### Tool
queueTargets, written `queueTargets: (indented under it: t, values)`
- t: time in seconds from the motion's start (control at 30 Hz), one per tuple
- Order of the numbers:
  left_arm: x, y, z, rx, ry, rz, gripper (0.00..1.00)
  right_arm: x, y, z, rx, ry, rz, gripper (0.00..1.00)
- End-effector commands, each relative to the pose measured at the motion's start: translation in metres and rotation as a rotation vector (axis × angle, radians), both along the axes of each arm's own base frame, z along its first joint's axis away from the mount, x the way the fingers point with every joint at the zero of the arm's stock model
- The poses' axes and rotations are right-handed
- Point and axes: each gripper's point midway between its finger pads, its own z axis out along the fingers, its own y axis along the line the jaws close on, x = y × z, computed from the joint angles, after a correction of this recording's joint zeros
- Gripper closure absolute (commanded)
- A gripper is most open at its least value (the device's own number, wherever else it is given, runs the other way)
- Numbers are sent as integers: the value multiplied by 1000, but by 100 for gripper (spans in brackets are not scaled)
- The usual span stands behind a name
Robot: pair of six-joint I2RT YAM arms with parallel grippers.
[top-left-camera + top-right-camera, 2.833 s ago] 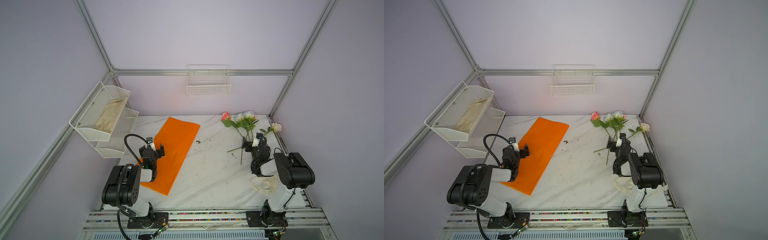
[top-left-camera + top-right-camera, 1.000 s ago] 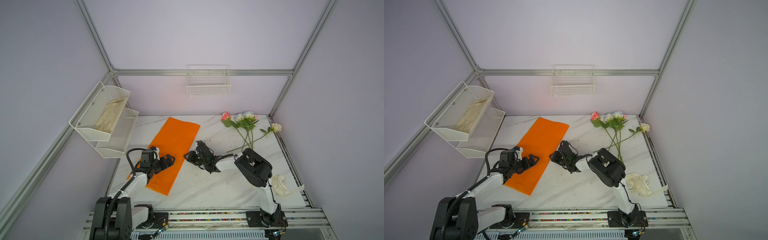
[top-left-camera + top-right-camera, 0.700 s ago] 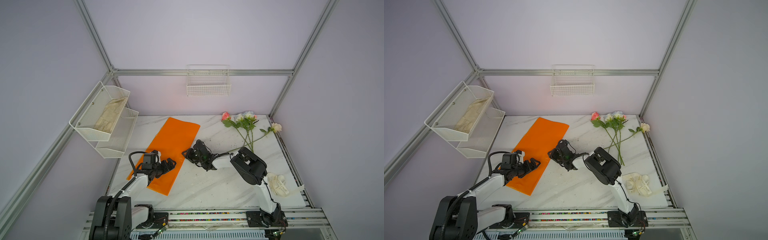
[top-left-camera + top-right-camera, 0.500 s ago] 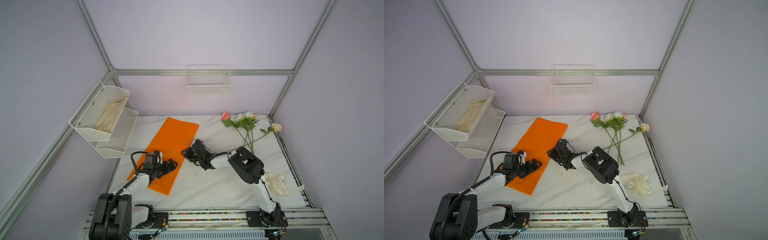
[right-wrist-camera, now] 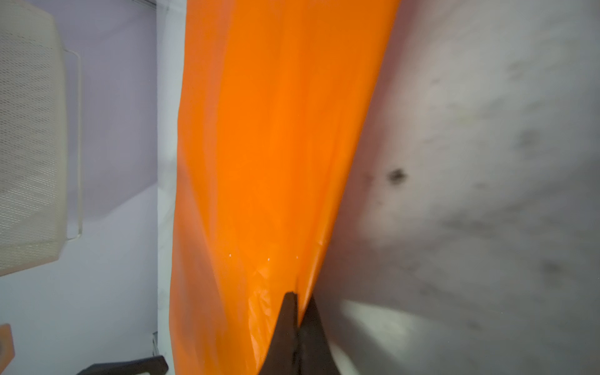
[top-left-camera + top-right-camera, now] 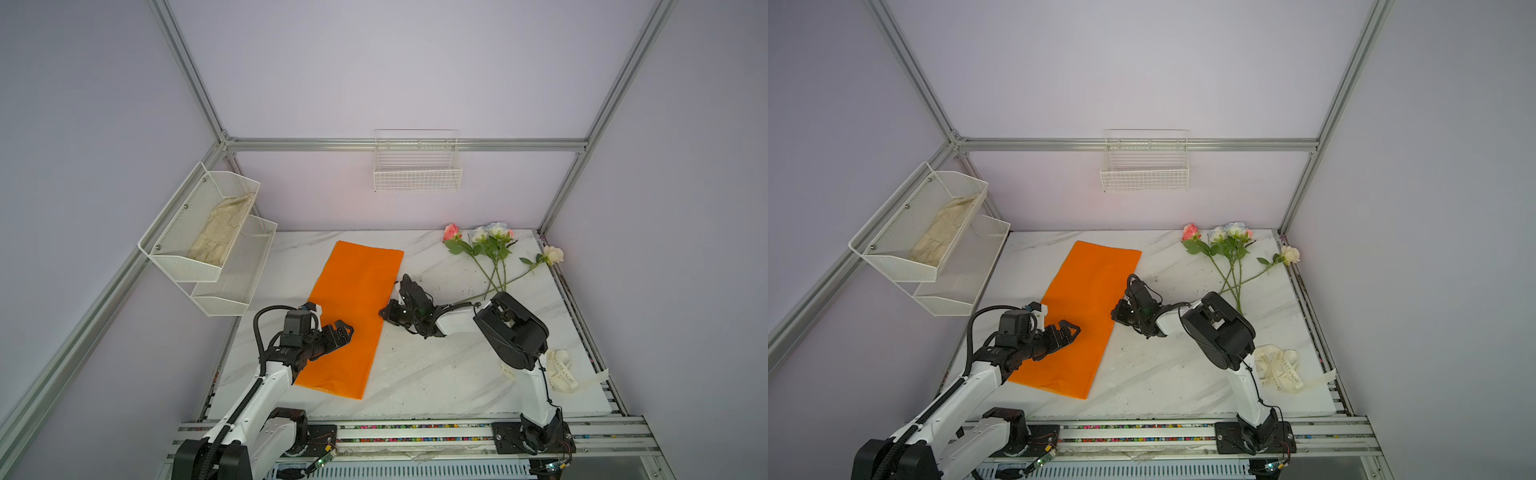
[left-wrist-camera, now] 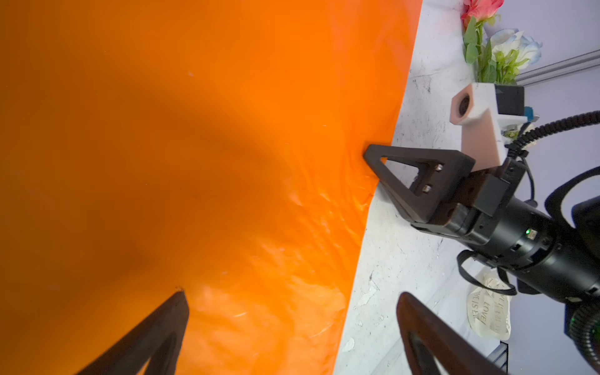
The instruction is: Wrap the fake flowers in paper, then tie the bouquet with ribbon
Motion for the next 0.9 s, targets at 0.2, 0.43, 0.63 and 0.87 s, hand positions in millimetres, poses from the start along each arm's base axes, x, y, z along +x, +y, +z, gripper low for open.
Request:
queueTargets:
  t: [0.2,0.43,0.63,0.87]
  values:
    - [16,2,26,52,-28,-19,0,4,-107,-25,-344,-48,331,100]
    - [20,-3,25,35,-11,-39,0,5,-95,-32,-416,-103,657,100]
    - [15,-1,16,40,9,-33,0,23,-89,-29,-440,-139,687,100]
    - [12,-6,4,3,35,-37,0,48,-121,-15,-544,-117,423,52]
